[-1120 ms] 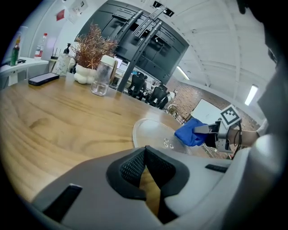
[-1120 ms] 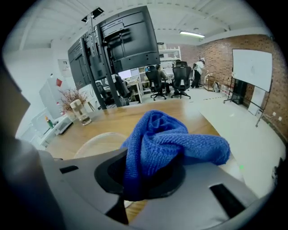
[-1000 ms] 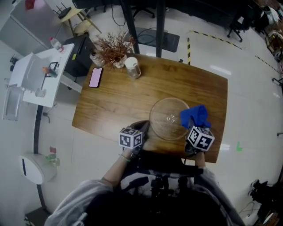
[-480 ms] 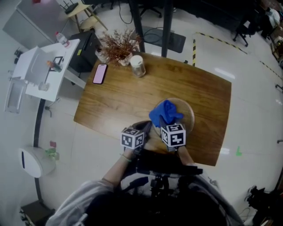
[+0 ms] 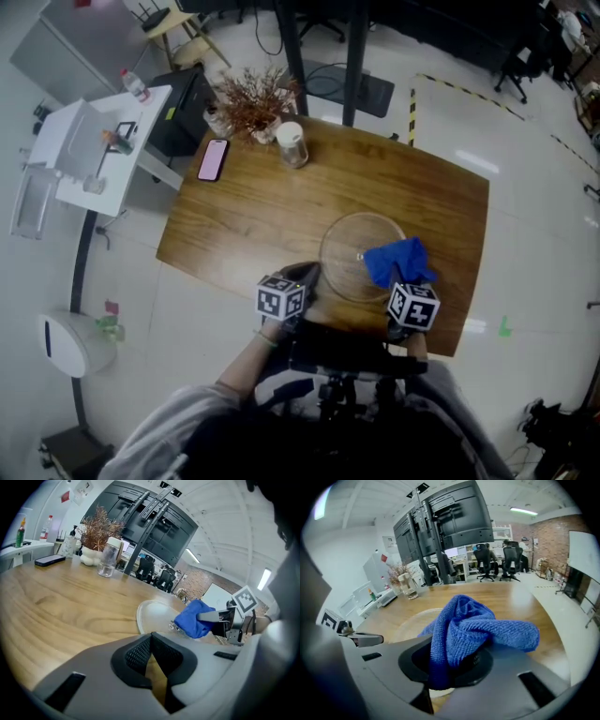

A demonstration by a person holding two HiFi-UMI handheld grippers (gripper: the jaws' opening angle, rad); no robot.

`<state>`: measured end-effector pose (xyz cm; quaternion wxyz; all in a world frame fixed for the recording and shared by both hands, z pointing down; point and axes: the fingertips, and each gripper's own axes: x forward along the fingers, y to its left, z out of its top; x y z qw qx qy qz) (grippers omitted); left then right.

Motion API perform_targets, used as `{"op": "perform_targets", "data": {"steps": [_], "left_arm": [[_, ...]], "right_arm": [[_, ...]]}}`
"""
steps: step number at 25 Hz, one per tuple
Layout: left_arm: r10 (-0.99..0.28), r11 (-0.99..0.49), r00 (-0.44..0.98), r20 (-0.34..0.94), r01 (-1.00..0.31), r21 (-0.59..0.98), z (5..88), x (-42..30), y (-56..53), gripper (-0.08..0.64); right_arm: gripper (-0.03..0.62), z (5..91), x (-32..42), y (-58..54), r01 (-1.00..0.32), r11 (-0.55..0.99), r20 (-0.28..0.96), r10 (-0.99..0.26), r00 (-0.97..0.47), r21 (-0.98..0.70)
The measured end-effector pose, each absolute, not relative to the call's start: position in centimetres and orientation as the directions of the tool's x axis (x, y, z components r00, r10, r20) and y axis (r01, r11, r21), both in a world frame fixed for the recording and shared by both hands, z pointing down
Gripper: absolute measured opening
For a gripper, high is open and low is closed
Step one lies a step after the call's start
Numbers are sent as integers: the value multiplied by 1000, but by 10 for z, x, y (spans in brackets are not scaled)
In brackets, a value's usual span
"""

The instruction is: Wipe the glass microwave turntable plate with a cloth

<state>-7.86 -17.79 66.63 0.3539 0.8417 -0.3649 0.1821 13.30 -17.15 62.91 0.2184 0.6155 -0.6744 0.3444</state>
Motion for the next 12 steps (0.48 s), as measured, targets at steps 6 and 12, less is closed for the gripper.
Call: {"op": "perform_targets", "data": {"steps": [6, 12], "left_arm": [[-500, -455, 649, 574, -761, 463, 668, -84, -180, 0], [-493, -466, 655, 572, -754, 462, 667, -76, -178, 0]], "right_arm": [[78, 634, 191, -147, -968, -170, 741, -671, -22, -183], [78, 608, 147, -166, -936, -84, 658, -733, -175, -343]]}}
